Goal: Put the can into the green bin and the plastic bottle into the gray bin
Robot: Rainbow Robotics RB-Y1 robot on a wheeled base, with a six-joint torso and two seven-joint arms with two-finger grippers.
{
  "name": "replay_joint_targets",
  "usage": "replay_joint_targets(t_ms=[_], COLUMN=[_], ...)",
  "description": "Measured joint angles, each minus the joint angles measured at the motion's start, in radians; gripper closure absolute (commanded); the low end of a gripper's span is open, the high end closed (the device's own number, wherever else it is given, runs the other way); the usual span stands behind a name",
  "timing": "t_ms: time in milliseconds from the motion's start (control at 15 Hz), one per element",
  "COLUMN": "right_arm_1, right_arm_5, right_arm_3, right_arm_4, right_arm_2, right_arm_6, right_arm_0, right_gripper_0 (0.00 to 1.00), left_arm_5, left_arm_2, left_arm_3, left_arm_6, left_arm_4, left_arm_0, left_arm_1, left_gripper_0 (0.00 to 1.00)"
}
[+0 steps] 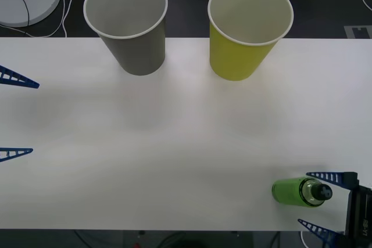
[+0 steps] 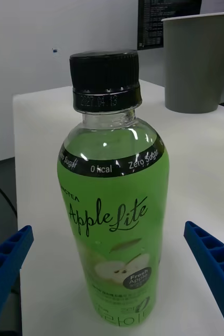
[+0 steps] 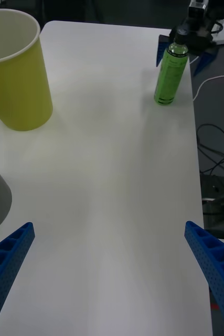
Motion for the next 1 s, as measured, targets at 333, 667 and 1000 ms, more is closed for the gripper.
replay_joint_targets(t_ms=[333, 667, 1000], right_arm_1=[0.01, -0.005, -0.02], right_arm_5=[-0.003, -0.015, -0.031], right_arm_3=[-0.005, -0.029, -0.039], right_arm_4=[-0.004, -0.013, -0.017], right_arm_2=[0.018, 0.018, 0.018], right_arm_6=[-0.012, -0.035, -0.053], right_arm_0=[-0.027, -0.038, -0.039], right_gripper_0=[0.0, 0.0, 0.0], left_arm_5=[0.0, 0.0, 0.0], left_arm_2=[0.0, 0.0, 0.0], left_arm_3=[0.0, 0.0, 0.0], left_arm_6=[0.0, 0.0, 0.0], left_arm_4=[0.0, 0.0, 0.0], left_arm_0=[0.0, 0.0, 0.0], left_arm_1=[0.0, 0.0, 0.0], left_gripper_0=[0.0, 0.0, 0.0])
